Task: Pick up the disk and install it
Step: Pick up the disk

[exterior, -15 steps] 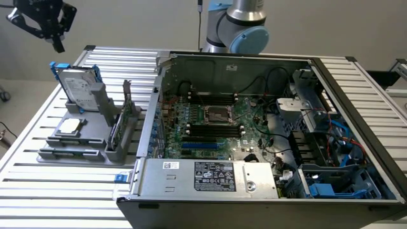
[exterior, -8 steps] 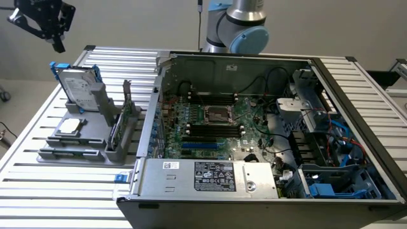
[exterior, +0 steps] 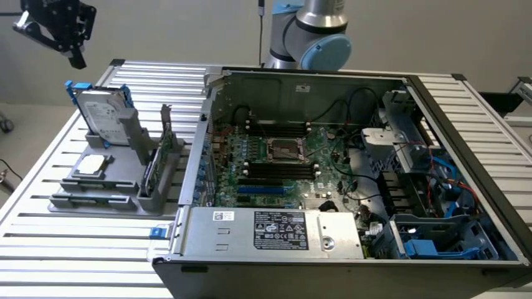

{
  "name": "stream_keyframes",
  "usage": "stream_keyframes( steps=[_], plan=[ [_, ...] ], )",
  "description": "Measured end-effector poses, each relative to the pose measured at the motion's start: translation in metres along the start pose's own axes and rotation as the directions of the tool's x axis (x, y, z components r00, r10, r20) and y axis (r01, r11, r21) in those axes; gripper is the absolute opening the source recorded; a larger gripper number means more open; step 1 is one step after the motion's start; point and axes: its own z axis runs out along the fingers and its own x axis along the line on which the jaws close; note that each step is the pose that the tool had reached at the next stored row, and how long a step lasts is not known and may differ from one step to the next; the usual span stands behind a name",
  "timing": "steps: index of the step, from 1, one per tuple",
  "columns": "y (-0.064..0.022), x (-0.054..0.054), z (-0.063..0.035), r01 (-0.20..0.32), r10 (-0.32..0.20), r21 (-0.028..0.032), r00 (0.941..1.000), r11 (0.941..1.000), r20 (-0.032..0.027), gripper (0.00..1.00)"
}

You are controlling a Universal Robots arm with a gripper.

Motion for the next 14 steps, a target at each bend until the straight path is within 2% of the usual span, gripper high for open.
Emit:
stream_keyframes(
  steps=[4, 7, 14],
  plan=[
    [-0.0001, 0.0000, 0.0007, 0.074, -0.074, 0.0014, 0.9973, 0.9973, 0.0049, 0.11],
    [0.0000, 0.0000, 0.0018, 0.128, -0.128, 0.0019, 0.9918, 0.9918, 0.0112, 0.11],
    [0.0002, -0.0002, 0.0063, 0.245, -0.245, 0.0036, 0.9691, 0.9695, 0.0282, 0.11]
  ],
)
